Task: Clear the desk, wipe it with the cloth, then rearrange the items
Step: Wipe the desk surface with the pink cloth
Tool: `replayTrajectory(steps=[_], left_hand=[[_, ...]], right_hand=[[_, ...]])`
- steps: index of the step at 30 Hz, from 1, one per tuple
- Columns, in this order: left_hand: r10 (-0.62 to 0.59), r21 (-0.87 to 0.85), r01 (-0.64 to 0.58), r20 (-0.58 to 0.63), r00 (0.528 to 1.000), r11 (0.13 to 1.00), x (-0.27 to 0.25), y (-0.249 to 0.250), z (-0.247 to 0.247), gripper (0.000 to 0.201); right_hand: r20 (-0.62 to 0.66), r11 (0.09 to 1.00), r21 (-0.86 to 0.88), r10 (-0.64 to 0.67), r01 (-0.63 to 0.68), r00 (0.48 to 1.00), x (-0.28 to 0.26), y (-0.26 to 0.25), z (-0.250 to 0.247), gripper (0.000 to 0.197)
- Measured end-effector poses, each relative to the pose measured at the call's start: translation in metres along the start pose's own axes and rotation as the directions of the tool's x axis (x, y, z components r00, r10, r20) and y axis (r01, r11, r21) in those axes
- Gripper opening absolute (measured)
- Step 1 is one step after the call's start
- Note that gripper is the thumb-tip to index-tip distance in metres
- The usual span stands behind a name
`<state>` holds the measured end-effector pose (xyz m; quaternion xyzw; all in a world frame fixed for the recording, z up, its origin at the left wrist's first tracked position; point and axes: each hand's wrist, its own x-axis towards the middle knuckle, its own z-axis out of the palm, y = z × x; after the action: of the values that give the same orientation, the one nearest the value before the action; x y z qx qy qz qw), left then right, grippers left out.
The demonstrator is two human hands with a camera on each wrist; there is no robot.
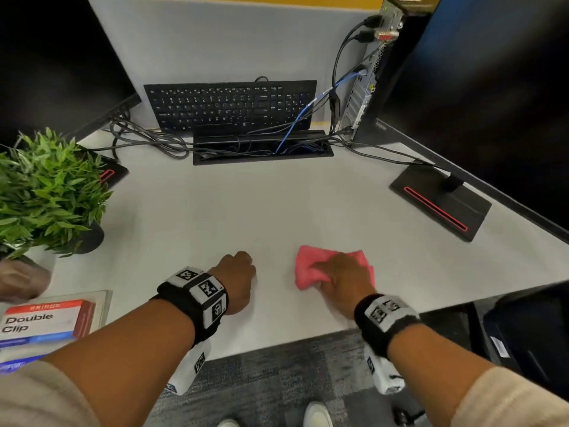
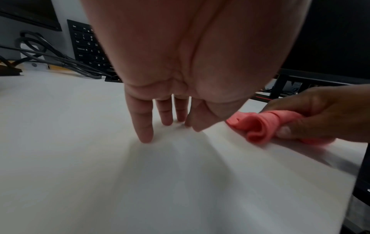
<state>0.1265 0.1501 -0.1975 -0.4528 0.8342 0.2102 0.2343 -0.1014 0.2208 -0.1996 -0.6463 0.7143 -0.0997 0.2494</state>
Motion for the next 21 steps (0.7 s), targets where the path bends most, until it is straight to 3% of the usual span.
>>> replayTrajectory(steps=[3, 9, 10, 13, 16, 19, 21], left_hand=[[-0.015, -0.023, 0.015, -0.021, 1.0, 1.0, -0.003, 0.002, 0.003, 0.038], [-0.063, -0.068, 0.06, -0.041, 0.997, 0.996, -0.011, 0.015, 0.014, 0.053], [-0.064, -0.071, 0.061, -0.041, 0.997, 0.996, -0.013, 0.019, 0.016, 0.055], [-0.074, -0.088, 0.07, -0.047, 0.996, 0.994, -0.021, 0.029, 0.022, 0.053], [-0.09, -0.135, 0.084, -0.036, 0.995, 0.987, -0.029, 0.037, 0.026, 0.046], [-0.114, -0.164, 0.106, -0.039, 0.993, 0.981, -0.033, 0.042, 0.028, 0.043], [-0.113, -0.171, 0.106, -0.031, 0.993, 0.979, -0.036, 0.046, 0.027, 0.041]], right_hand=[[0.067, 0.986, -0.071, -0.148, 0.153, 0.987, -0.022, -0.016, 0.029, 0.015], [0.341, 0.923, -0.172, -0.273, 0.345, 0.9, -0.042, -0.003, 0.042, 0.067], [0.373, 0.907, -0.176, -0.299, 0.383, 0.878, -0.041, 0.0, 0.04, 0.068], [0.397, 0.843, -0.142, -0.431, 0.518, 0.81, -0.036, 0.008, 0.03, 0.042], [0.44, 0.77, -0.088, -0.539, 0.632, 0.718, -0.031, 0.007, 0.021, 0.037], [0.561, 0.795, -0.022, -0.492, 0.607, 0.665, -0.028, -0.005, 0.01, 0.038], [0.67, 0.806, 0.056, -0.468, 0.589, 0.576, -0.026, -0.007, 0.007, 0.036]])
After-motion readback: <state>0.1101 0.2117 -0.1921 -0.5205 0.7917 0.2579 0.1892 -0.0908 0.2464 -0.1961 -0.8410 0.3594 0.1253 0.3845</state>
